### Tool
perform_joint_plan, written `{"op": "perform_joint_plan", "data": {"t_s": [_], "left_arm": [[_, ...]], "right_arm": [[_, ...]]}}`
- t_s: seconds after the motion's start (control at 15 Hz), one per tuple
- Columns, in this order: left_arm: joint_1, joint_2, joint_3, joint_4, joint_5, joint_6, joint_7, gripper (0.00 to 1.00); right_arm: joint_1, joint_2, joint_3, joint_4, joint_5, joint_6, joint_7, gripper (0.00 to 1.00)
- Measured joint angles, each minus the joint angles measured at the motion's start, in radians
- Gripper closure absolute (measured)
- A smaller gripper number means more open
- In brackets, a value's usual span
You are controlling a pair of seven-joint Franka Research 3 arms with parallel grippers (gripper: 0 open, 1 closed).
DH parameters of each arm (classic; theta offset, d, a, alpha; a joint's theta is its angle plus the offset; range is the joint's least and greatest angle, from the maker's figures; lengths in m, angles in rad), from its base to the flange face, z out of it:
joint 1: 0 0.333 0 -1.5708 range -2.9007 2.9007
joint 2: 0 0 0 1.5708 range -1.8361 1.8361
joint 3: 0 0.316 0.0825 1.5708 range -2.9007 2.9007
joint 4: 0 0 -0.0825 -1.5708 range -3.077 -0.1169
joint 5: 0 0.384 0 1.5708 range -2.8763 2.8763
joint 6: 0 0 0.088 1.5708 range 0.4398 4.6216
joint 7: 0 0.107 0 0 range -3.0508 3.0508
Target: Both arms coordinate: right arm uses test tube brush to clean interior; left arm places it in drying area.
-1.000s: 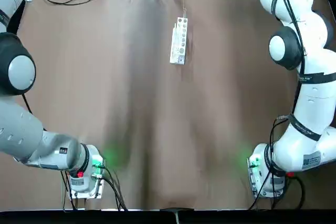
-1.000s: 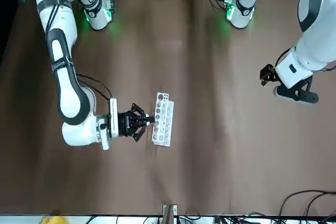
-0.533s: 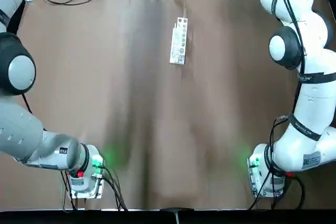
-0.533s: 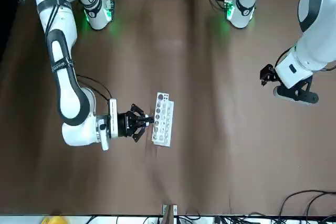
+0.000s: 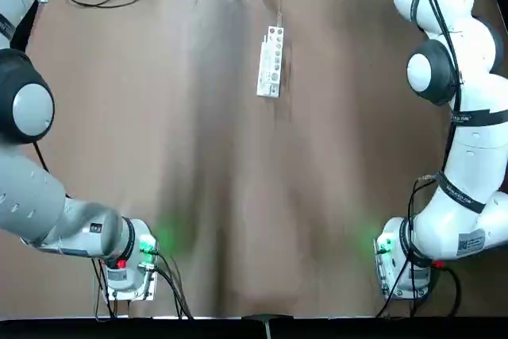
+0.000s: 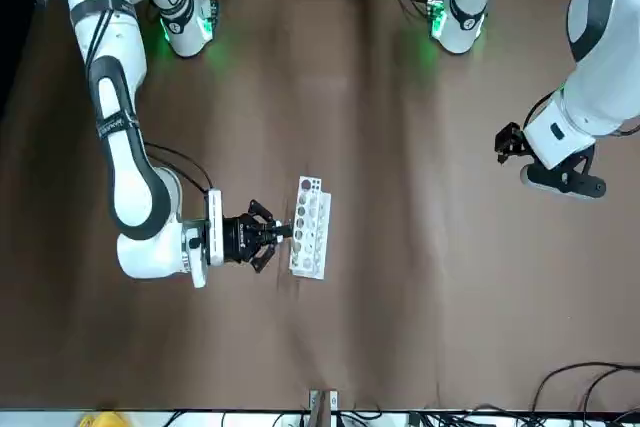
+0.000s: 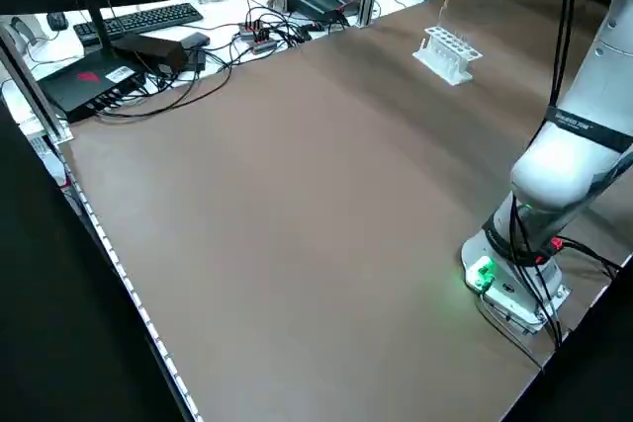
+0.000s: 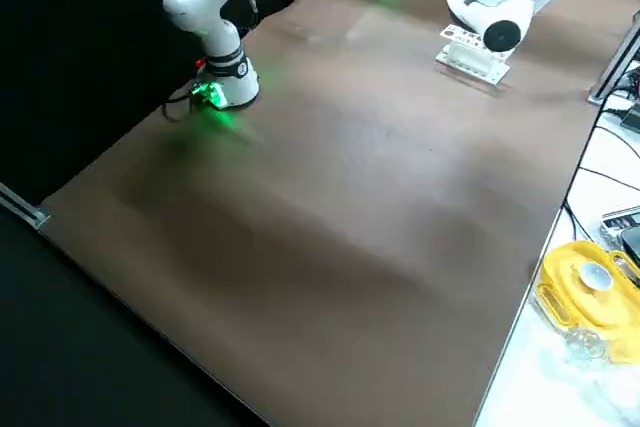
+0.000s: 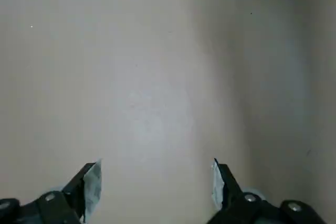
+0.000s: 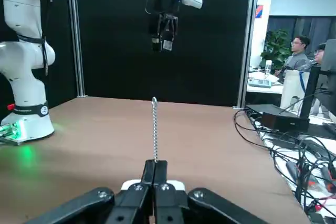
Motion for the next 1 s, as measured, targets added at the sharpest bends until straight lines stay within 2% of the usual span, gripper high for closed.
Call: {"op": "perform_joint_plan", "data": {"t_s": [1.0], "left_arm": [[0.000, 0.000, 0.000, -0.001, 0.000, 0.000, 0.000, 0.01]], "right_arm": [[0.000, 0.014, 0.000, -0.001, 0.000, 0.006, -0.007, 0.98]]}}
